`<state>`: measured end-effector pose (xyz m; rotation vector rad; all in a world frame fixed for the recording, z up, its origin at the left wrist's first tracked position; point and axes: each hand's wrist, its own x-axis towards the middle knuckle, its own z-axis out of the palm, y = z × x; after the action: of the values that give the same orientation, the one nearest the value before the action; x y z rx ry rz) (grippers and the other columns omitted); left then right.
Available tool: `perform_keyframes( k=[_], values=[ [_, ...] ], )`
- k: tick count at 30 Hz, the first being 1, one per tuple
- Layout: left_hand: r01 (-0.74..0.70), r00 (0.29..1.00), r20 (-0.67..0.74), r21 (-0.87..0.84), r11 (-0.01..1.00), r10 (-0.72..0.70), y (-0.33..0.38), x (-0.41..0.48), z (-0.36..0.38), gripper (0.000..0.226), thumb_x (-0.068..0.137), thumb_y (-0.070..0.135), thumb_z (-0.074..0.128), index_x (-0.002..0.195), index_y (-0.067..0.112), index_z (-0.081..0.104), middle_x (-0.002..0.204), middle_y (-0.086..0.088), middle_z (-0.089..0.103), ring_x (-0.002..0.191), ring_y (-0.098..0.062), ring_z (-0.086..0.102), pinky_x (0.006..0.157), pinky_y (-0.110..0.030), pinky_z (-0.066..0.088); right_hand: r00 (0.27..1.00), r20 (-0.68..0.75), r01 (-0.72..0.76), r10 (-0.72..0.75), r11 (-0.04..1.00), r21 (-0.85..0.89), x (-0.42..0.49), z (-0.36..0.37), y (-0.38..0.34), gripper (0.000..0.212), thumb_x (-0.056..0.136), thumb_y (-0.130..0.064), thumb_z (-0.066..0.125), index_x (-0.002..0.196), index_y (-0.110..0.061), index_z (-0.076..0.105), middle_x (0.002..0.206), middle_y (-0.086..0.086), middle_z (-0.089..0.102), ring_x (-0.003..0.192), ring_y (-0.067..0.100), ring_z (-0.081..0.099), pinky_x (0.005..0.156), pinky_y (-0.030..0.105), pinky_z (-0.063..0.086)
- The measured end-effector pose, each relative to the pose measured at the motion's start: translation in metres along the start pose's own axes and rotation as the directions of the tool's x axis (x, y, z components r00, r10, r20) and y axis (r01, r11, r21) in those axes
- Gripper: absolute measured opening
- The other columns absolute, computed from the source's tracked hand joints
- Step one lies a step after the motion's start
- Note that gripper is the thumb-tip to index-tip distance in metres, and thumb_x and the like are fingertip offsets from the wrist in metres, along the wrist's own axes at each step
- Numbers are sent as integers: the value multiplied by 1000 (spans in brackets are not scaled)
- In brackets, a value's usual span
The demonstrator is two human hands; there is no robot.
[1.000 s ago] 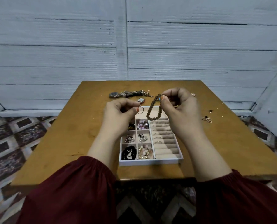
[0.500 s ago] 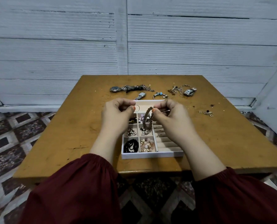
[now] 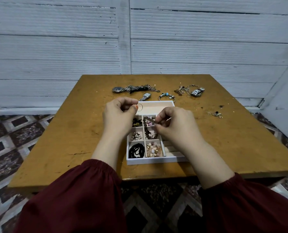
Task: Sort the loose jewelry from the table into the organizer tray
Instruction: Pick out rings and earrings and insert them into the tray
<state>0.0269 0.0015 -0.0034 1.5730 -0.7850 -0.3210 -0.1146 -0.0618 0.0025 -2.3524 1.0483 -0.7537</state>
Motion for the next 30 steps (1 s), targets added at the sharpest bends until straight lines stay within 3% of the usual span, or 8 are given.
perform_keyframes(
  k=[2, 5, 9, 16, 20, 23, 26, 30],
  values=[
    [-3, 1000, -6, 7, 1000, 3, -1, 0, -1, 15, 84, 4, 66, 85, 19, 70, 75, 1, 66, 65, -6, 61, 73, -34, 58, 1000, 10, 16, -15, 998, -64, 0, 1, 1, 16, 76, -20, 76, 72, -29, 63, 71, -12, 64, 69, 4, 59, 67, 23, 50],
    [-1, 1000, -14, 7, 1000, 1, -3, 0, 0, 15, 84, 4, 66, 85, 19, 70, 73, 4, 64, 59, 1, 59, 68, -29, 55, 1000, 6, 26, -26, 990, -135, -1, 2, 0, 17, 76, -31, 76, 73, -31, 59, 74, -13, 65, 77, 5, 57, 65, 24, 40],
    [-12, 1000, -24, 9, 1000, 12, -3, 1, 1, 18, 83, 5, 66, 81, 23, 69, 73, 7, 65, 65, -3, 58, 71, -27, 55, 998, -38, 46, -59, 958, -282, -2, 8, -7, 18, 78, -45, 71, 76, -33, 58, 79, -13, 63, 92, 13, 47, 75, 30, 28],
    [-25, 999, -40, -4, 1000, 25, -4, 1, 2, 22, 83, 4, 65, 77, 25, 67, 73, 6, 66, 67, -7, 58, 74, -33, 55, 991, 83, 130, -103, 874, -468, -1, 12, -8, 21, 85, -45, 57, 94, -34, 73, 100, -5, 62, 104, 21, 42, 82, 36, 31],
    [-19, 999, -46, -20, 1000, 18, -4, 3, 3, 21, 83, 4, 65, 79, 25, 68, 75, 3, 67, 70, -11, 60, 76, -37, 57, 994, 98, 72, -39, 929, -364, 7, 5, -4, 17, 83, -33, 56, 89, -35, 72, 95, -7, 56, 103, 22, 43, 83, 34, 32],
    [-17, 999, -45, -21, 1000, 16, -5, 6, 3, 21, 83, 5, 66, 79, 26, 68, 72, 5, 65, 69, -11, 59, 70, -33, 55, 998, 68, 36, -14, 945, -325, 21, 2, -1, 17, 90, -30, 53, 95, -36, 69, 98, -5, 57, 107, 23, 45, 86, 35, 33],
    [-27, 998, -50, -21, 999, 26, -4, 8, 3, 22, 83, 5, 65, 78, 27, 67, 72, 7, 63, 68, -9, 57, 65, -25, 49, 992, 126, 72, -26, 922, -380, 34, 6, -3, 21, 93, -38, 52, 108, -38, 66, 114, 0, 57, 114, 26, 43, 91, 36, 33],
    [-34, 998, -59, -17, 999, 33, -4, 10, 2, 20, 83, 5, 64, 80, 24, 68, 72, 7, 63, 68, -8, 57, 67, -24, 49, 964, 257, 169, -62, 892, -419, 44, 14, -8, 21, 91, -37, 56, 108, -43, 66, 114, 1, 53, 116, 26, 39, 92, 36, 30]
  ],
)
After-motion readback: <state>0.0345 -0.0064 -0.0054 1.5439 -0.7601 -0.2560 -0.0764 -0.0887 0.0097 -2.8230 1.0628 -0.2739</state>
